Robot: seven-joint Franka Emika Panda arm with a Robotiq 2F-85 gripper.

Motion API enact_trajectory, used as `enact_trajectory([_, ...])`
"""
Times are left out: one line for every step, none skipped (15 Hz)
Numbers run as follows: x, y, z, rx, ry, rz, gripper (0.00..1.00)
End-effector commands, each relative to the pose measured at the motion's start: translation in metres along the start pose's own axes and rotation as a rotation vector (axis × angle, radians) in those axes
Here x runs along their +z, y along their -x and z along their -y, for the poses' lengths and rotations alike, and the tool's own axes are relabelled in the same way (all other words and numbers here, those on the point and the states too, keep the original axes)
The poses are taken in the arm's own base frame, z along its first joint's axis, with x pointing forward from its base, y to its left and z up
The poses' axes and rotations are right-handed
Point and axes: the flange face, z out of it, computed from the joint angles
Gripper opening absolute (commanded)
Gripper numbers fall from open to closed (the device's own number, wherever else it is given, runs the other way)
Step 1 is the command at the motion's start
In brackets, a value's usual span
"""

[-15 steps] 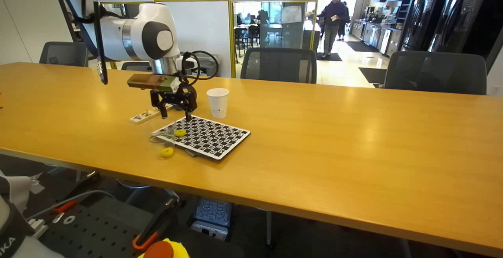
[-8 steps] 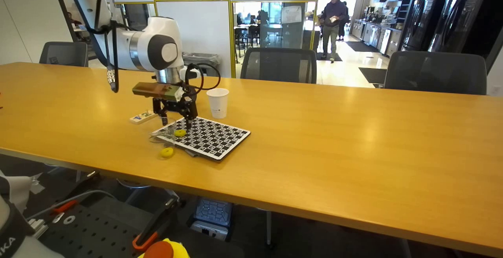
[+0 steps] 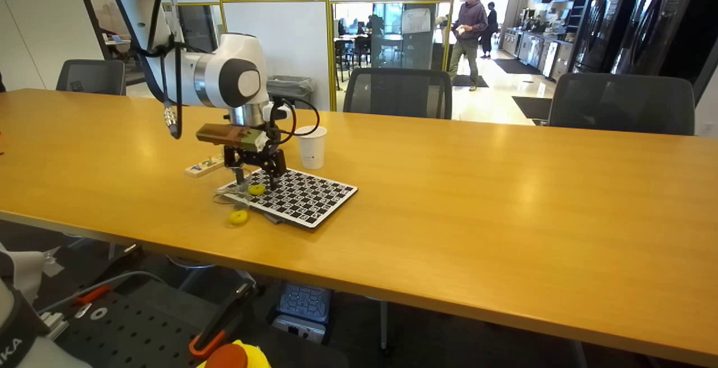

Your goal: Put the round blue block in the white cup then put the two round yellow blocks in the clear cup

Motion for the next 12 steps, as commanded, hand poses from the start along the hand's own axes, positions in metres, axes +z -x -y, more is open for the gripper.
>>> enact_trajectory([0.000, -0.008, -0.005, 0.014, -0.017, 0.000, 1.00])
enact_trajectory([0.000, -0.008, -0.007, 0.018, -0.016, 0.001, 1.00])
enact_trajectory([0.000, -0.008, -0.008, 0.024, -0.016, 0.000, 0.75])
enact_trajectory([0.000, -0.008, -0.009, 0.022, -0.016, 0.000, 0.73])
enact_trajectory([0.000, -0.007, -0.009, 0.026, -0.017, 0.002, 0.66])
enact_trajectory([-0.001, -0.007, -0.010, 0.030, -0.018, 0.003, 0.59])
enact_trajectory([-0.001, -0.007, -0.011, 0.033, -0.019, 0.004, 0.49])
enact_trajectory([-0.001, -0.007, -0.011, 0.036, -0.017, 0.004, 0.42])
enact_trajectory([-0.003, -0.007, -0.013, 0.040, -0.015, 0.004, 0.34])
enact_trajectory([-0.004, -0.007, -0.014, 0.045, -0.013, 0.005, 0.28])
enact_trajectory([-0.005, -0.007, -0.016, 0.052, -0.010, 0.007, 0.21])
enact_trajectory([-0.012, -0.008, -0.014, 0.049, -0.002, 0.004, 0.20])
